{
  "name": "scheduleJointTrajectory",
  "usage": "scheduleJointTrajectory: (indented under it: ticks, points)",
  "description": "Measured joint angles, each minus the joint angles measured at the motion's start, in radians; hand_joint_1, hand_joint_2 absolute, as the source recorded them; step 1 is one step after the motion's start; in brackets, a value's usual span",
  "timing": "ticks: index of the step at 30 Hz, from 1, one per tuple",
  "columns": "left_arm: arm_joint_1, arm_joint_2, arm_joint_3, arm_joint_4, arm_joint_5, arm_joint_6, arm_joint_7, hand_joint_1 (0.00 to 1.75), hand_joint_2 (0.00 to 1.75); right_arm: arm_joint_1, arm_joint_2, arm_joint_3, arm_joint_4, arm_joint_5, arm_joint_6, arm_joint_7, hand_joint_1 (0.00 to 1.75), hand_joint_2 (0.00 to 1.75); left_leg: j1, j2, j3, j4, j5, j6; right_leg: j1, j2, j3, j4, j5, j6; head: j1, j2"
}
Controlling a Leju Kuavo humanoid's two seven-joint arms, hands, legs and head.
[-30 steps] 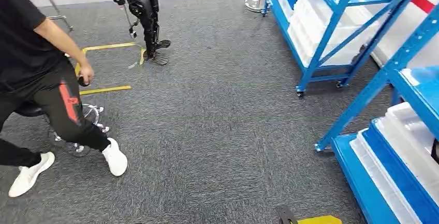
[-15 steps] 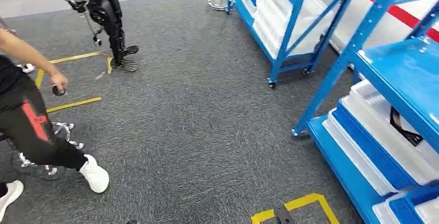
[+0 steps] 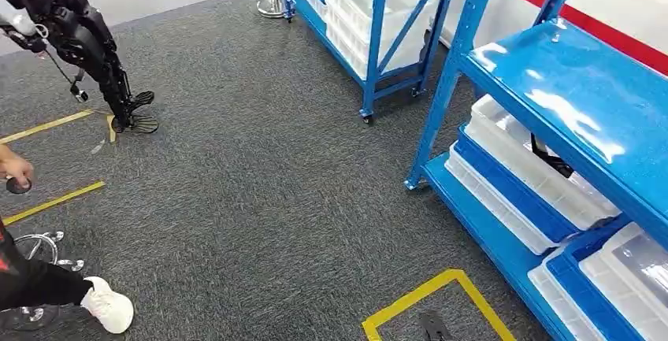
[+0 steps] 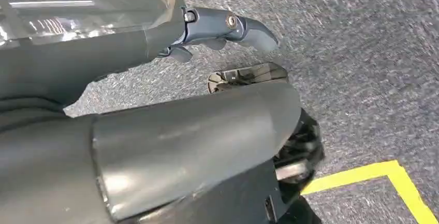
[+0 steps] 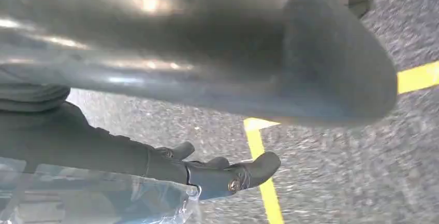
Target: Take the parts from the cabinet and place them on the table.
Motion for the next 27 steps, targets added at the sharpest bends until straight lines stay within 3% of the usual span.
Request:
scheduleJointTrajectory:
  ticks: [1,2,3,4,5,6,8,9,10,11,13,14,15,16,18,19,20,21,24,25,26,27]
  points:
    - [0.0,0.0,0.0,0.0,0.007,-0.023,-0.001,0.0,0.0,0.0,-0.001,-0.005,0.0,0.001,0.0,0.0,0.0,0.0,0.001,0.0,0.015,-0.045,0.04,0.002,0.001,0.015,0.002,0.0,0.0,0.0,0.0,0.0]
    - [-0.001,0.0,0.001,0.0,0.014,-0.039,-0.002,0.0,0.0,-0.001,-0.001,-0.006,0.0,0.001,0.0,0.0,0.0,0.0,0.002,-0.006,0.051,-0.125,0.092,0.005,0.001,0.03,0.005,0.001,0.0,0.0,0.0,0.0]
    - [-0.001,0.0,0.001,0.0,0.02,-0.058,-0.003,0.0,0.0,-0.001,0.0,-0.006,0.0,0.002,0.0,0.0,0.0,0.0,0.005,-0.024,0.093,-0.218,0.14,0.007,0.001,0.044,0.008,0.001,0.0,0.001,0.0,0.0]
    - [-0.001,0.001,0.003,0.0,0.033,-0.077,-0.002,0.0,0.0,-0.001,0.001,-0.007,0.0,0.002,0.0,0.0,0.0,0.0,0.011,-0.077,0.117,-0.278,0.157,0.009,-0.001,0.054,0.005,0.002,0.0,0.002,0.0,0.0]
    - [0.0,0.0,0.009,0.0,0.043,-0.09,-0.001,0.0,0.0,-0.004,0.001,-0.008,0.0,0.002,0.0,-0.001,0.0,0.0,0.012,-0.101,0.122,-0.298,0.151,0.008,0.014,0.063,-0.001,0.01,-0.001,0.008,0.001,0.0]
    - [-0.001,0.0,0.013,0.0,0.049,-0.092,0.001,0.0,0.0,-0.004,0.001,-0.009,0.0,0.002,0.0,-0.004,0.0,0.0,0.006,-0.082,0.12,-0.294,0.153,0.011,0.006,0.074,-0.009,0.005,0.004,0.015,0.001,0.0]
    - [-0.004,0.0,0.018,0.0,0.048,-0.074,0.005,0.0,0.0,0.002,0.001,-0.012,0.0,0.003,0.0,-0.01,0.0,0.0,-0.004,-0.063,0.118,-0.296,0.158,0.023,-0.003,0.098,-0.015,-0.002,0.013,0.03,0.001,0.0]
    - [-0.006,-0.001,0.018,0.0,0.045,-0.065,0.008,0.0,0.0,0.003,0.001,-0.012,0.0,0.004,0.0,-0.01,0.0,0.0,0.004,-0.047,0.123,-0.311,0.167,0.036,0.003,0.099,-0.025,0.003,0.011,0.037,0.002,0.0]
    - [-0.007,-0.001,0.019,0.0,0.044,-0.063,0.01,0.0,0.0,0.004,0.0,-0.013,0.0,0.004,0.0,-0.011,0.0,0.0,0.001,-0.034,0.127,-0.317,0.17,0.043,0.002,0.043,-0.038,0.028,-0.002,0.033,0.001,0.0]
    - [-0.005,0.003,0.021,0.0,0.043,-0.056,0.011,0.0,0.0,0.001,0.002,-0.012,0.0,0.004,0.0,-0.012,0.0,0.0,-0.001,-0.02,0.127,-0.318,0.171,0.05,0.005,0.005,-0.068,0.085,-0.031,0.026,0.008,0.0]
    - [-0.003,0.006,0.023,0.0,0.031,-0.015,0.029,0.0,0.0,-0.003,0.002,-0.013,0.0,0.007,0.0,-0.015,0.0,0.0,-0.006,0.013,0.125,-0.318,0.17,0.052,0.004,-0.025,-0.149,0.251,-0.098,0.018,0.008,0.0]
    - [-0.004,0.006,0.022,0.0,0.018,0.03,0.041,0.0,0.0,-0.002,0.001,-0.013,0.0,0.009,0.0,-0.016,0.0,0.0,-0.007,0.025,0.124,-0.318,0.17,0.052,0.003,-0.029,-0.176,0.31,-0.117,0.02,0.008,0.0]
    - [-0.004,0.006,0.022,0.0,0.011,0.077,0.049,0.0,0.0,0.001,0.001,-0.013,0.0,0.014,0.0,-0.019,0.0,0.0,-0.006,0.037,0.124,-0.318,0.17,0.052,0.001,-0.03,-0.187,0.335,-0.12,0.027,0.008,0.0]
    - [-0.004,0.006,0.022,0.0,0.011,0.131,0.055,0.0,0.0,0.002,0.0,-0.014,0.0,0.016,0.0,-0.021,0.0,0.0,-0.006,0.05,0.124,-0.318,0.169,0.051,-0.003,-0.033,-0.171,0.305,-0.106,0.038,0.008,0.0]
    - [-0.005,0.006,0.022,0.0,0.01,0.169,0.059,0.0,0.0,0.003,-0.002,-0.015,0.0,0.019,0.0,-0.023,0.0,0.0,-0.003,0.072,0.127,-0.317,0.165,0.044,-0.013,-0.054,-0.071,0.128,-0.043,0.063,0.008,0.0]
    - [-0.005,0.009,0.023,0.0,0.008,0.172,0.061,0.0,0.0,0.002,-0.002,-0.015,0.0,0.019,0.0,-0.024,0.0,0.0,-0.003,0.081,0.131,-0.314,0.161,0.037,-0.015,-0.092,-0.013,0.033,-0.016,0.072,0.008,0.0]
    - [-0.005,0.014,0.023,0.0,0.007,0.175,0.061,0.0,0.0,-0.002,0.001,-0.016,0.0,0.019,0.0,-0.025,0.0,0.0,-0.013,0.088,0.13,-0.311,0.155,0.028,-0.01,-0.122,-0.002,0.01,-0.021,0.065,0.008,0.0]
    - [-0.005,0.014,0.022,0.0,0.002,0.185,0.061,0.0,0.0,-0.002,0.001,-0.017,0.0,0.019,0.0,-0.026,0.0,0.0,-0.013,0.095,0.134,-0.31,0.152,0.021,-0.005,-0.103,0.002,0.007,-0.015,0.052,0.006,0.0]
    - [-0.012,0.014,0.021,0.0,-0.006,0.205,0.063,0.0,0.0,0.003,0.0,-0.023,0.0,0.02,0.0,-0.026,0.0,0.0,-0.007,0.119,0.148,-0.319,0.152,0.007,-0.001,-0.076,-0.008,0.007,-0.015,0.032,0.006,0.0]
    - [-0.013,0.013,0.021,-0.001,-0.007,0.205,0.064,0.0,0.0,0.004,-0.001,-0.025,0.0,0.02,0.0,-0.026,0.0,0.0,0.002,0.098,0.146,-0.309,0.14,-0.005,-0.018,-0.063,0.003,0.003,-0.01,0.021,0.005,0.0]
    - [-0.013,0.015,0.021,-0.001,-0.008,0.205,0.064,0.0,0.0,0.003,-0.001,-0.028,0.0,0.02,0.0,-0.027,0.0,0.0,0.004,0.055,0.135,-0.279,0.115,-0.005,-0.015,-0.055,0.003,0.003,-0.012,0.017,0.003,0.0]
    - [-0.012,0.014,0.02,-0.001,-0.008,0.205,0.064,0.0,0.0,0.001,-0.002,-0.03,0.0,0.02,0.0,-0.027,0.0,0.0,0.004,0.026,0.102,-0.206,0.069,-0.003,-0.012,-0.046,0.003,0.003,-0.01,0.004,0.002,0.0]
